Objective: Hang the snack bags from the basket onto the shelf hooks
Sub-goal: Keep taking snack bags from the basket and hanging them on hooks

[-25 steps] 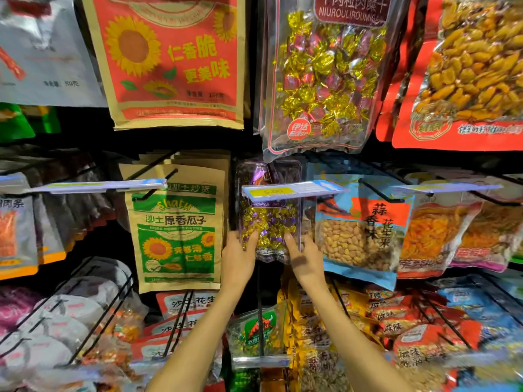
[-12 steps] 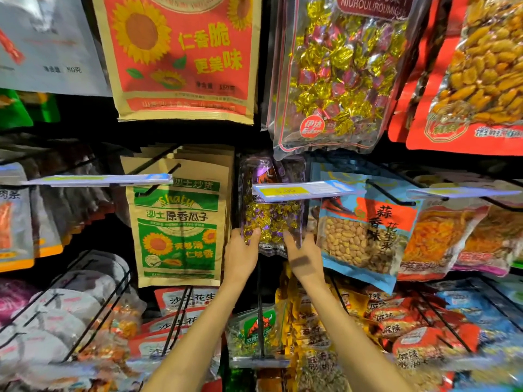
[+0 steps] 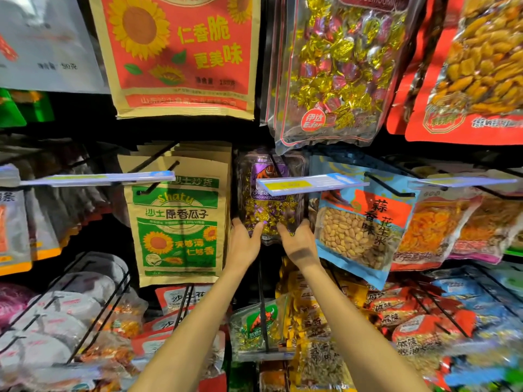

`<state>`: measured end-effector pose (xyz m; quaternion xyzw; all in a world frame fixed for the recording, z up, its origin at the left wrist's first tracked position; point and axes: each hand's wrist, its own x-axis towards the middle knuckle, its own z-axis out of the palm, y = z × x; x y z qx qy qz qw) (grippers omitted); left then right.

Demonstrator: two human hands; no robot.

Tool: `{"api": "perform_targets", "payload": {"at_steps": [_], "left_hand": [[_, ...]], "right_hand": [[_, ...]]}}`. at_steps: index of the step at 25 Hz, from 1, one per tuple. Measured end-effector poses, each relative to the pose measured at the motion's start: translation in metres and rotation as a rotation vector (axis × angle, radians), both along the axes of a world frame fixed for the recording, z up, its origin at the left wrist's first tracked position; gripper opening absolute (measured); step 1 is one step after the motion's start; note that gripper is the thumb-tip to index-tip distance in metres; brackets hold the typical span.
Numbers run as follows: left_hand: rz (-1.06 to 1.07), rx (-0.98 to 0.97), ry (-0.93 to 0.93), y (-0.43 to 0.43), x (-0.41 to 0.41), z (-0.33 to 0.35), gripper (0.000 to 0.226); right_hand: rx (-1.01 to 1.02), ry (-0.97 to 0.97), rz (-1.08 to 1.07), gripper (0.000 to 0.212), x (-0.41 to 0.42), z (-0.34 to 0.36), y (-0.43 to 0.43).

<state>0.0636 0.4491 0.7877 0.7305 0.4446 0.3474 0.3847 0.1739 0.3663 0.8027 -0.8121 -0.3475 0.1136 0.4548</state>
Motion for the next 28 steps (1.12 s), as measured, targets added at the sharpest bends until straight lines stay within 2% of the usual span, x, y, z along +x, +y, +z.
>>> {"api": "perform_targets", "payload": {"at_steps": [3,5,8,11,13,14,17,19,23,28], "left_hand": [[0.003,0.043,0.055,-0.004,-0.006,-0.005,0.075],[-0.010,0.051,0.149,-0.012,-0.012,-0.004,0.079],[-0.040,0.055,0.344,-0.023,-0.024,-0.002,0.084],[-0.062,0.115,0.537,-0.037,-0.036,0.005,0.070],[-0.067,0.229,0.604,-0.050,-0.043,0.010,0.050],[-0.059,0.271,0.642,-0.060,-0.046,0.014,0.048],[-0.013,0.391,0.793,-0.086,-0.056,0.024,0.055],[0.022,0.440,0.886,-0.104,-0.062,0.030,0.055],[0.082,0.405,0.959,-0.135,-0.073,0.036,0.047],[0.103,0.416,1.022,-0.171,-0.079,0.038,0.049]], "right_hand": [[-0.086,-0.014,0.032,0.071,0.002,-0.001,-0.008],[-0.186,-0.091,0.035,0.063,0.002,-0.003,-0.014],[-0.435,-0.174,0.102,0.034,-0.002,0.002,-0.025],[-0.618,-0.294,0.195,0.027,-0.010,0.009,-0.044],[-0.642,-0.406,0.248,0.038,-0.013,0.006,-0.057],[-0.655,-0.458,0.280,0.046,-0.015,0.005,-0.066],[-0.654,-0.564,0.374,0.058,-0.023,0.005,-0.092],[-0.595,-0.617,0.412,0.059,-0.029,0.008,-0.110],[-0.472,-0.713,0.479,0.054,-0.037,0.009,-0.140],[-0.483,-0.763,0.511,0.051,-0.032,0.016,-0.178]]}}
